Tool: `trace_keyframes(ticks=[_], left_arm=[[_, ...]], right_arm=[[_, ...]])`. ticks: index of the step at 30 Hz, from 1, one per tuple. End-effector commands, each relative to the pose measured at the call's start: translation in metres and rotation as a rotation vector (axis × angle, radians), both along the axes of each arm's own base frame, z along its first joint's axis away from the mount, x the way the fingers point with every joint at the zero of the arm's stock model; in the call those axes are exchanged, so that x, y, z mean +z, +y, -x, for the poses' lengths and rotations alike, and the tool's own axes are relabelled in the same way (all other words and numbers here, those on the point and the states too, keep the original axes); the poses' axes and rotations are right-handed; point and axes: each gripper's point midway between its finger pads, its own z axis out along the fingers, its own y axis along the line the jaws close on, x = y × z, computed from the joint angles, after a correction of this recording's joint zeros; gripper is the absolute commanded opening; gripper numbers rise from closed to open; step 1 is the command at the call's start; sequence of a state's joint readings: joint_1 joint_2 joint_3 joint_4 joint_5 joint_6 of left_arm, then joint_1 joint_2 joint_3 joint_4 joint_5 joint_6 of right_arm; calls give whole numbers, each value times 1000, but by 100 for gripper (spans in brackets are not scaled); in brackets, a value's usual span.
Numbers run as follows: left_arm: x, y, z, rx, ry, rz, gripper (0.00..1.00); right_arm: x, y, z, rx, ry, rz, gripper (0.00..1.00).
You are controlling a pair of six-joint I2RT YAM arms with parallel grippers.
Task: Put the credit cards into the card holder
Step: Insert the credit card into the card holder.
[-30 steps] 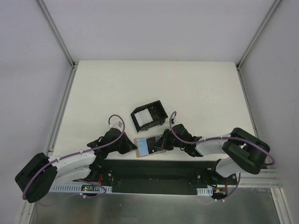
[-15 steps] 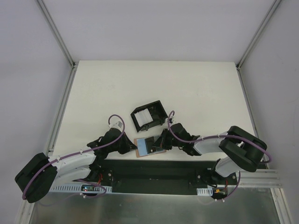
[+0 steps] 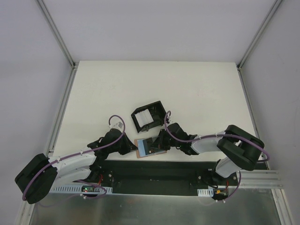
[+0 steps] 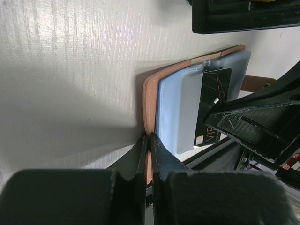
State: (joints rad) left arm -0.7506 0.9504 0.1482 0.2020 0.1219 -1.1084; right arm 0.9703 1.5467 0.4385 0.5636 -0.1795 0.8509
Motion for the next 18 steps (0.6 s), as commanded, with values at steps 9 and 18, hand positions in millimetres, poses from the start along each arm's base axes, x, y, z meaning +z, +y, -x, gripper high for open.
trace_keyframes(ticks=[9, 18], left_arm=[[-12, 10, 6, 7, 27, -37, 0], [-11, 8, 6, 2, 27, -38, 0]], right_arm=[[-9, -37, -1, 35, -87, 281, 29], [-7, -24, 2, 85, -100, 281, 31]])
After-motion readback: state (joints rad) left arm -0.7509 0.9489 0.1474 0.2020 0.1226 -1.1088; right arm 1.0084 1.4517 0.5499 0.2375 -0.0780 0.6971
